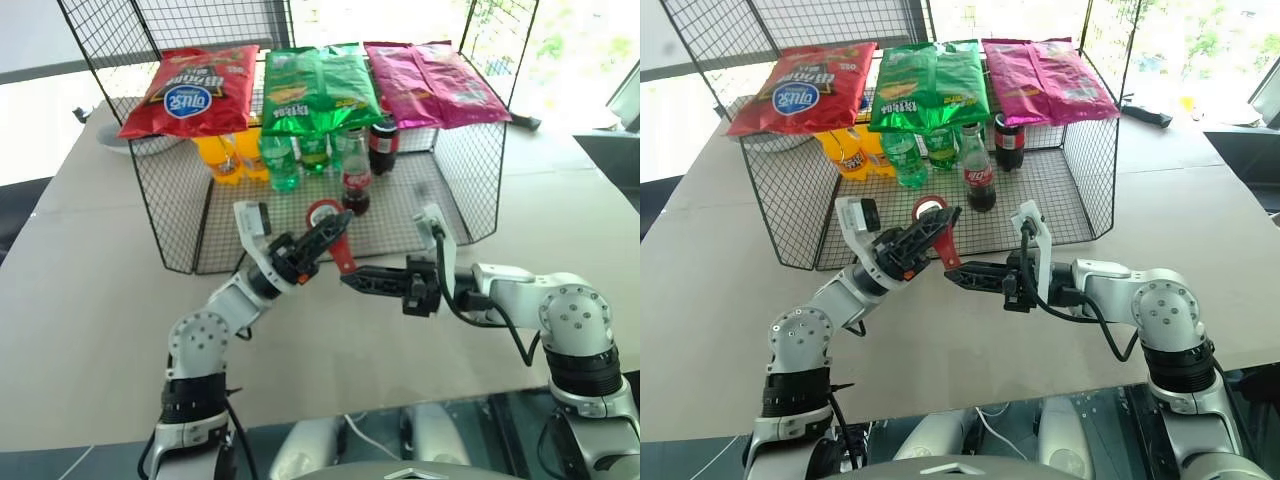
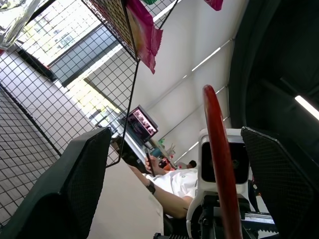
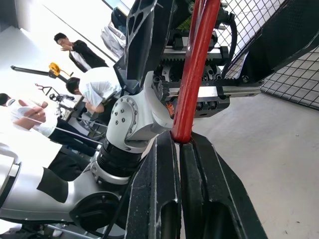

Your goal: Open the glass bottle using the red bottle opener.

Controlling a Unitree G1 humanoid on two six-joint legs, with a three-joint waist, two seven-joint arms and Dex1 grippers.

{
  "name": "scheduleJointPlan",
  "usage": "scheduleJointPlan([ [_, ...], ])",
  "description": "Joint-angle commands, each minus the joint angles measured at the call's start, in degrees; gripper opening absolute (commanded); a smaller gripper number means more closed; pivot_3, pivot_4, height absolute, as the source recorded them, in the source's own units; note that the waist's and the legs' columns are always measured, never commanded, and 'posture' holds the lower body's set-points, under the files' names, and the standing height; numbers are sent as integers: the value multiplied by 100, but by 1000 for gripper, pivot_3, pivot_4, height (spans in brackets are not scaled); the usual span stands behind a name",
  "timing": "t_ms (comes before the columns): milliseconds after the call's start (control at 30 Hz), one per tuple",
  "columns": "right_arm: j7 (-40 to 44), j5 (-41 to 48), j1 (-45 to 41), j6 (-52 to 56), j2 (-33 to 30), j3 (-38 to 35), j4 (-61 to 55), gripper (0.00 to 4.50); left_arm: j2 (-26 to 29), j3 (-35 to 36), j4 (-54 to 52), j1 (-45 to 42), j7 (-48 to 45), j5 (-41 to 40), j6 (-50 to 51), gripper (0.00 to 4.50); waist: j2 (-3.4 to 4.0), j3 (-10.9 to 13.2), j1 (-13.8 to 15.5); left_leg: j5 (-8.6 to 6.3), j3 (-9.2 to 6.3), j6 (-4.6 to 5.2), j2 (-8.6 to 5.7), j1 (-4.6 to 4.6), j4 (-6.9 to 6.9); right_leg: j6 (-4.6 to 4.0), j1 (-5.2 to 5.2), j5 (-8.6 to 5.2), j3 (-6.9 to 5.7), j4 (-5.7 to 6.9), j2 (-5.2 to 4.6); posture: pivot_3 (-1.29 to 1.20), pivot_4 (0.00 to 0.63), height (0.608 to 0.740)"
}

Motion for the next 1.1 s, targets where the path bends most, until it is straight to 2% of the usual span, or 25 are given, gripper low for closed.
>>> scheduleJointPlan([
  [33, 114, -5, 25, -79, -18, -8, -74, 0, -56, 126, -307, -108, 60, -319, -41, 3766, 0, 0, 0, 0, 0, 0, 0, 0, 0, 0, 0, 0, 0, 0, 0, 0, 150, 740],
  [67, 124, -26, 25, -77, -16, -6, -60, 0, -55, 129, -327, -109, 60, -376, -29, 3492, 0, 0, 0, 0, 0, 0, 0, 0, 0, 0, 0, 0, 0, 0, 0, 0, 150, 740],
  [300, 226, -244, 36, -100, -6, 2, -23, 0, -20, 132, -335, -128, 109, -577, -24, 106, 0, 0, 0, 0, 0, 0, 0, 0, 0, 0, 0, 0, 0, 0, 0, 0, 150, 740],
  [567, 613, -570, 10, -249, -15, 65, -126, 0, 8, 82, -301, -158, 131, -603, -25, 48, -1, 0, 0, 0, 1, 0, 0, -1, 0, 0, 0, 0, 0, 0, 0, 0, 150, 740],
  [667, 632, -659, 31, -293, 13, 60, -147, 967, 16, 83, -276, -180, 128, -601, -20, 0, -1, 0, 0, 0, 0, 0, 0, -1, 0, 0, 0, 0, 0, -1, 0, 0, 150, 740],
  [767, 434, -703, 32, -322, 125, 14, -70, 2329, 23, 82, -264, -192, 129, -604, -13, 0, -1, 0, -1, 0, 0, 0, 0, -1, 0, 0, 0, 0, 0, 0, 1, 0, 150, 740],
  [1100, 263, -398, -152, -237, 264, -30, -72, 2329, 31, 64, -278, -173, 137, -636, 29, 0, -1, 0, -2, 0, 0, 0, 0, -1, 0, 0, -1, 0, 0, -1, 1, 0, 150, 740],
])
